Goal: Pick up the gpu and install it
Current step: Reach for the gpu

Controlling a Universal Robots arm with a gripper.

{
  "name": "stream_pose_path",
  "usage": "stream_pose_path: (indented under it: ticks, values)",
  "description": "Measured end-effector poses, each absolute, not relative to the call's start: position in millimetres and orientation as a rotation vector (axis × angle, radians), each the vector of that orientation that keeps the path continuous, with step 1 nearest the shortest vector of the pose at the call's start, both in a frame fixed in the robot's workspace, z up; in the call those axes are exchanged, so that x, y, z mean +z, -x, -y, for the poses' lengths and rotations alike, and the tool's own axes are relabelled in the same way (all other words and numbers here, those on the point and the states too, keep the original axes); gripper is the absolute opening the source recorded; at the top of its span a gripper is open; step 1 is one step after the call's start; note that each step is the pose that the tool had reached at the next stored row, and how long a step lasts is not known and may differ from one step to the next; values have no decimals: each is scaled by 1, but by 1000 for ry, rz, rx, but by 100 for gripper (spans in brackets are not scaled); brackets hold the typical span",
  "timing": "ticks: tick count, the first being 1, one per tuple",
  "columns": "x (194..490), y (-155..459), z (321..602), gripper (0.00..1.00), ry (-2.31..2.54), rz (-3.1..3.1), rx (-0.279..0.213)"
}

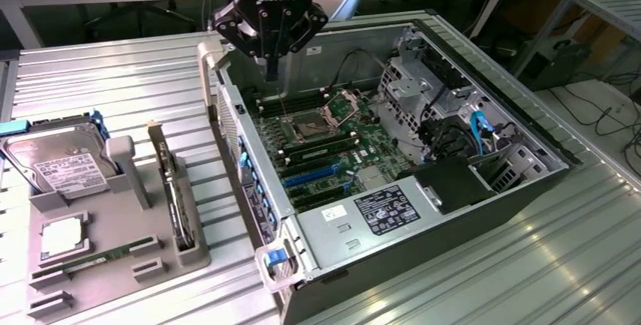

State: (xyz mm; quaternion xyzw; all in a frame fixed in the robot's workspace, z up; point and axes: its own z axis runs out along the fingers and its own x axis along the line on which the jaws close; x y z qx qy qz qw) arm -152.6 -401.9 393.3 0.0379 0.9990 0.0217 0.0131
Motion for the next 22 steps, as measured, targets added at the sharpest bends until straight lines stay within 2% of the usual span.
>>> stream_pose_path:
  ticks: [22]
  values:
    - [393, 161, 402, 11, -118, -3113, 68]
